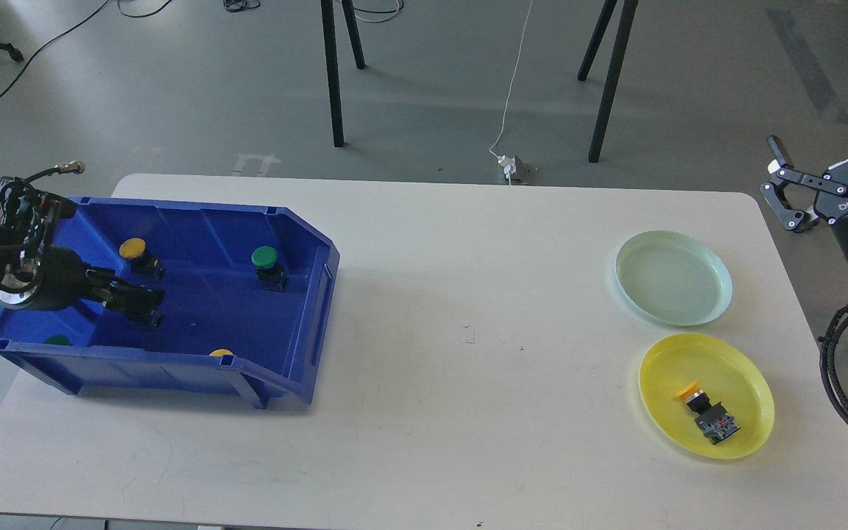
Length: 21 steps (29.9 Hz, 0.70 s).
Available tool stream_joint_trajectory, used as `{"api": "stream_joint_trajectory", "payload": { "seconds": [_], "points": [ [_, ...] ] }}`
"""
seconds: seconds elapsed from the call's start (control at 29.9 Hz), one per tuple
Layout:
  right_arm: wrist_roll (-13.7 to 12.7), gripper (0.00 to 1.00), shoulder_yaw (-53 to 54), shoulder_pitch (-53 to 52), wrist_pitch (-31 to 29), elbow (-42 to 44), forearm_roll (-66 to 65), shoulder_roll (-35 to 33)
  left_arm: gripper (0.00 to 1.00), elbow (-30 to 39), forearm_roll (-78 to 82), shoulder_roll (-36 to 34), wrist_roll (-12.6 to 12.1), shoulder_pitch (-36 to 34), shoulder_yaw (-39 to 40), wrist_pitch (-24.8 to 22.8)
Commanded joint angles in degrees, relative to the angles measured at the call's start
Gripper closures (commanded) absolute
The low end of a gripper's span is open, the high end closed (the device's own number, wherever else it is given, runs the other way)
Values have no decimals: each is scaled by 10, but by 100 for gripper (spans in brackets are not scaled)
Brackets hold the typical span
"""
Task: Pass button and place on color plate
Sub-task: 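Move the left gripper into the bin toward a green button, then grasp the green button in the bin with the left gripper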
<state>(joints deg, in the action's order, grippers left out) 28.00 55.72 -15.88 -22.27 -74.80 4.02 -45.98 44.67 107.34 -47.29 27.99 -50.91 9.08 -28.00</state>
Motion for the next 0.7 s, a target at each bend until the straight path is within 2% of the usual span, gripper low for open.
{"api": "stream_joint_trajectory", "payload": {
  "seconds": [0.0,0.67],
  "points": [
    [0,1,0,5,-1,0,0,0,6,-30,0,17,0,0,-3,0],
    [0,1,1,16,-1,0,0,0,7,-114,-1,69,0,-1,-11,0]
  ]
}}
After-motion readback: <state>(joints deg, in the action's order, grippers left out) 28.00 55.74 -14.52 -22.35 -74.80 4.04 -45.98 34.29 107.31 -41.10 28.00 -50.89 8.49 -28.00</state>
